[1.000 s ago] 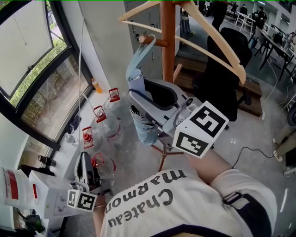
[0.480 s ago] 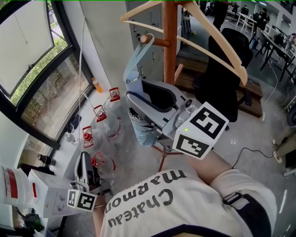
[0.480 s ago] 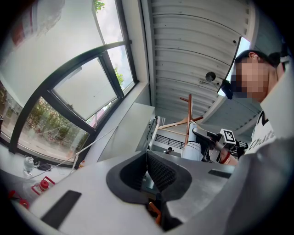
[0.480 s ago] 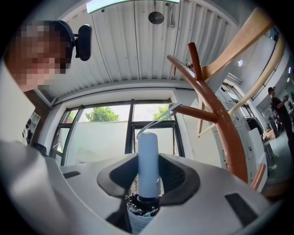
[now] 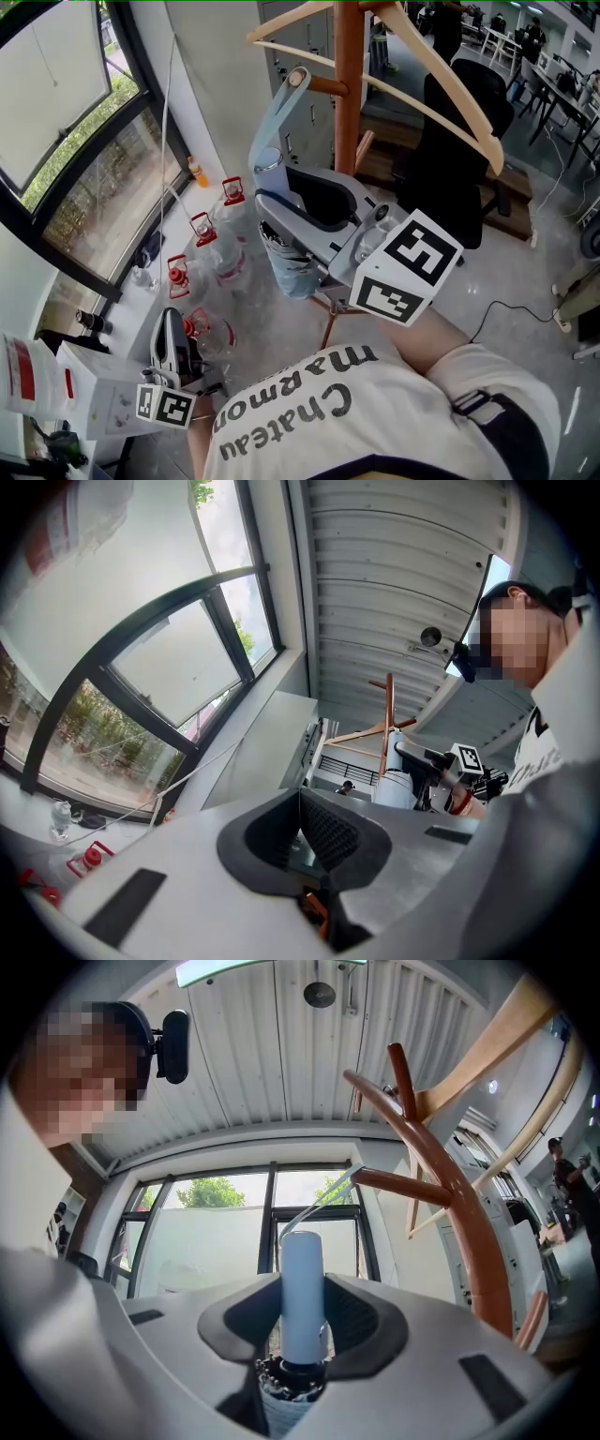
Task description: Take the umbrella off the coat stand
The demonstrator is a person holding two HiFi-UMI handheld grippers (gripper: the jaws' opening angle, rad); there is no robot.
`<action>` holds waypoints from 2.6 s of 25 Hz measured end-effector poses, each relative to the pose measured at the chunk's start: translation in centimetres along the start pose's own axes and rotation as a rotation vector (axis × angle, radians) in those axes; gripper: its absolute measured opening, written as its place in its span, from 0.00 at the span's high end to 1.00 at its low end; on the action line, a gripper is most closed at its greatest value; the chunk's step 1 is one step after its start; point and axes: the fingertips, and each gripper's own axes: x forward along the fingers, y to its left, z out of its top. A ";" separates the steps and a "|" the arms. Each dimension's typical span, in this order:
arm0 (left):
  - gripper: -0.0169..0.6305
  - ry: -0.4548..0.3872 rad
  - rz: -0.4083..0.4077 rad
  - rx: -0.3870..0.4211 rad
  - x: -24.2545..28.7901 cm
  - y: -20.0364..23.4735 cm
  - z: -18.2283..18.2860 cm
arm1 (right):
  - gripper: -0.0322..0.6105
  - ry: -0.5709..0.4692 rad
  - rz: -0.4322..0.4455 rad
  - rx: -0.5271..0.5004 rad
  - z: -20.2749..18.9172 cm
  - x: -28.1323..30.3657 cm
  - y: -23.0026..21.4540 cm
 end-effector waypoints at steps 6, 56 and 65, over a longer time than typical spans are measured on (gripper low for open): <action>0.94 -0.001 0.005 0.002 0.0 0.0 0.1 | 0.71 0.001 0.004 0.007 0.0 0.0 0.0; 0.94 0.138 -0.307 -0.088 5.7 -5.8 -5.0 | 0.71 0.023 -0.535 -0.109 0.8 -15.3 -4.9; 0.94 0.153 -0.333 -0.090 6.2 -6.4 -5.4 | 0.71 0.034 -0.571 -0.095 -0.1 -16.5 -5.3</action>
